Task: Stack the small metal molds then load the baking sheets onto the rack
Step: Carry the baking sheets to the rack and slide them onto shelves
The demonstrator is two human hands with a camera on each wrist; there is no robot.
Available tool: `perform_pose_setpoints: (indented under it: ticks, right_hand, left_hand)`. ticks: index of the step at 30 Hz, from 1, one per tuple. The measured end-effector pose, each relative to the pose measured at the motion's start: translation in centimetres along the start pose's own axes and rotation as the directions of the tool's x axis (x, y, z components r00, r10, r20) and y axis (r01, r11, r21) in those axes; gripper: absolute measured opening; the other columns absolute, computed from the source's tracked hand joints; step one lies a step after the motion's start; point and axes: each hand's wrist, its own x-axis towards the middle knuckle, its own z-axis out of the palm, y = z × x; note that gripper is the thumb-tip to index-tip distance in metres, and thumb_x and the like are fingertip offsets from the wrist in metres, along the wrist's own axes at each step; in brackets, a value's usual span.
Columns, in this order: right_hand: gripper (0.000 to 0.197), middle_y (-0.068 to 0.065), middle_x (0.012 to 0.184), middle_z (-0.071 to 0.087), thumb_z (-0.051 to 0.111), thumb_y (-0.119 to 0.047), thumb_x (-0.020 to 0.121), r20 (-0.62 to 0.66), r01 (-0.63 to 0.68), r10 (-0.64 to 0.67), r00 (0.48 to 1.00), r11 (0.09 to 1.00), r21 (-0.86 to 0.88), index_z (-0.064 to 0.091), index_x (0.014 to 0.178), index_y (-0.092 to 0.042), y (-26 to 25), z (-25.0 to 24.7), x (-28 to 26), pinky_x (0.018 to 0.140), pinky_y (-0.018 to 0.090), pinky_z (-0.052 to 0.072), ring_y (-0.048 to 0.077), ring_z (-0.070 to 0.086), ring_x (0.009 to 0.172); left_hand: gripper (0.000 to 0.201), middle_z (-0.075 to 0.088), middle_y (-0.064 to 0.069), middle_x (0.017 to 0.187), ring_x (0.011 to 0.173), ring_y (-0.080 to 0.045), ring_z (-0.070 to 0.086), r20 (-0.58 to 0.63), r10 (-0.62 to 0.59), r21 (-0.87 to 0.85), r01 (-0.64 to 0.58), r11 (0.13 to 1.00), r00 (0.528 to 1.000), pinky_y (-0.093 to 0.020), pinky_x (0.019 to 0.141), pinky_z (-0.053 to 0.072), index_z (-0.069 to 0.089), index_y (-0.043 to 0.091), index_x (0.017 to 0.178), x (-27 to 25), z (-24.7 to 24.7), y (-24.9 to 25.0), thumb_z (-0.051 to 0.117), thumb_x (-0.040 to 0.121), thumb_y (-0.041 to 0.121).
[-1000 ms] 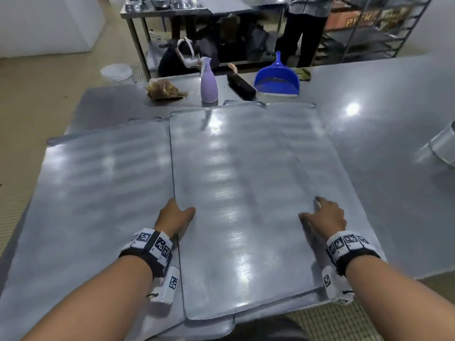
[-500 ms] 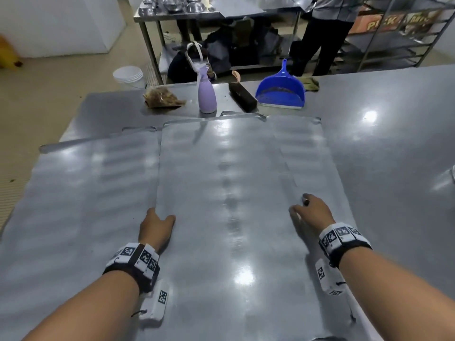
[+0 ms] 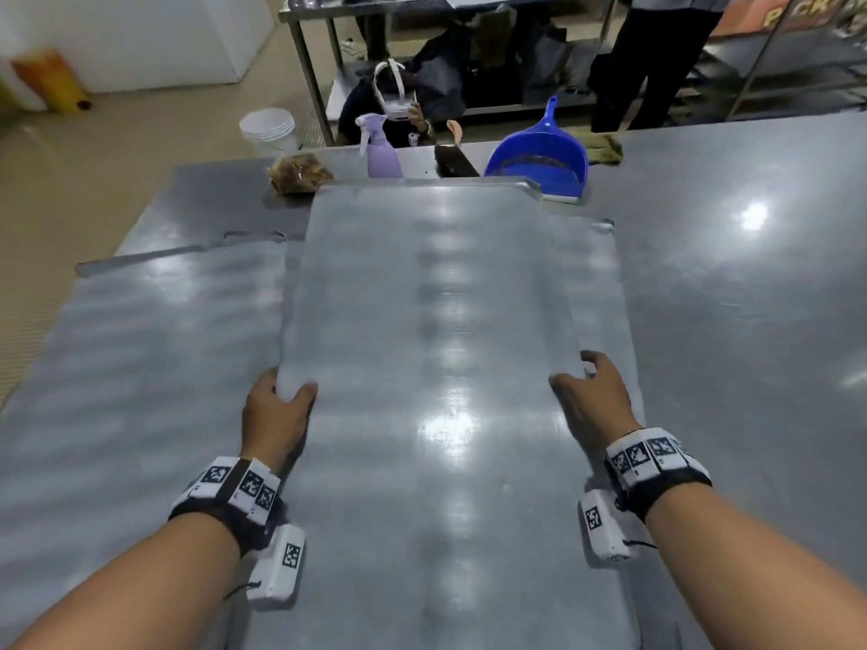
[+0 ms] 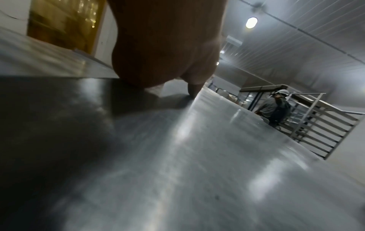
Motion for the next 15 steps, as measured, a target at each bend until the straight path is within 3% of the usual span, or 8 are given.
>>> perform_pose_setpoints:
  ticks: [2,3,5,9,13,15]
  right_hand:
    - [0.044,-0.005,0.099,0.061,0.068,-0.010,0.086,-0.040,0.012,-0.012,0.999,1.000,0.021,0.050,0.124,-0.022,-0.3,-2.0,0.0,0.065,0.007,0.044,0.009,0.060,0.082]
    - [0.046,-0.004,0.102,0.061,0.069,-0.010,0.085,-0.064,0.004,-0.003,0.998,1.000,0.024,0.051,0.125,-0.022,0.1,-2.9,0.4,0.071,0.013,0.046,0.012,0.060,0.085]
    - [0.045,-0.001,0.103,0.067,0.070,-0.009,0.081,-0.091,-0.017,0.020,0.996,1.000,0.025,0.055,0.122,-0.020,1.0,-4.7,0.9,0.073,0.025,0.051,0.018,0.065,0.091]
    - [0.036,0.002,0.096,0.070,0.071,-0.006,0.078,-0.095,-0.057,0.052,0.994,0.997,-0.048,0.060,0.108,-0.022,3.0,-7.0,2.0,0.088,0.038,0.054,0.028,0.067,0.094]
    - [0.049,0.004,0.108,0.070,0.071,-0.005,0.079,-0.071,-0.065,0.058,0.996,0.992,-0.103,0.062,0.125,-0.016,3.9,-7.4,2.8,0.091,0.037,0.053,0.028,0.066,0.099]
    - [0.047,0.004,0.111,0.070,0.069,-0.002,0.081,-0.044,-0.056,0.051,0.998,0.991,-0.120,0.061,0.126,-0.014,3.8,-7.3,3.2,0.089,0.034,0.052,0.027,0.066,0.101]
  left_hand:
    - [0.026,0.071,-0.003,0.102,0.092,-0.024,0.066,0.046,0.038,-0.003,-0.038,0.999,0.998,-0.033,0.086,0.050,0.067,0.017,0.115,0.5,1.6,2.2,0.074,0.091,0.025]
    - [0.022,0.071,-0.001,0.102,0.093,-0.024,0.066,0.077,0.055,0.004,-0.055,0.998,0.996,-0.033,0.087,0.050,0.066,0.019,0.112,0.8,2.6,3.0,0.073,0.092,0.024]
    - [0.018,0.073,0.000,0.102,0.093,-0.024,0.069,0.135,0.080,0.027,-0.085,0.996,0.988,-0.035,0.089,0.053,0.067,0.018,0.107,1.6,4.6,4.0,0.071,0.091,0.025]
    - [0.026,0.074,-0.004,0.104,0.094,-0.027,0.067,0.210,0.069,0.087,-0.089,0.992,0.975,-0.035,0.087,0.051,0.070,0.013,0.115,1.6,7.5,4.6,0.071,0.091,0.025]
    - [0.029,0.066,-0.003,0.102,0.095,-0.024,0.061,0.230,0.057,0.104,-0.083,0.991,0.972,-0.031,0.087,0.044,0.067,0.008,0.120,1.1,8.3,4.5,0.069,0.094,0.019]
    - [0.031,0.066,-0.005,0.106,0.095,-0.023,0.058,0.257,0.036,0.137,-0.074,0.988,0.966,-0.031,0.089,0.044,0.065,0.007,0.123,1.6,8.3,4.3,0.069,0.094,0.018]
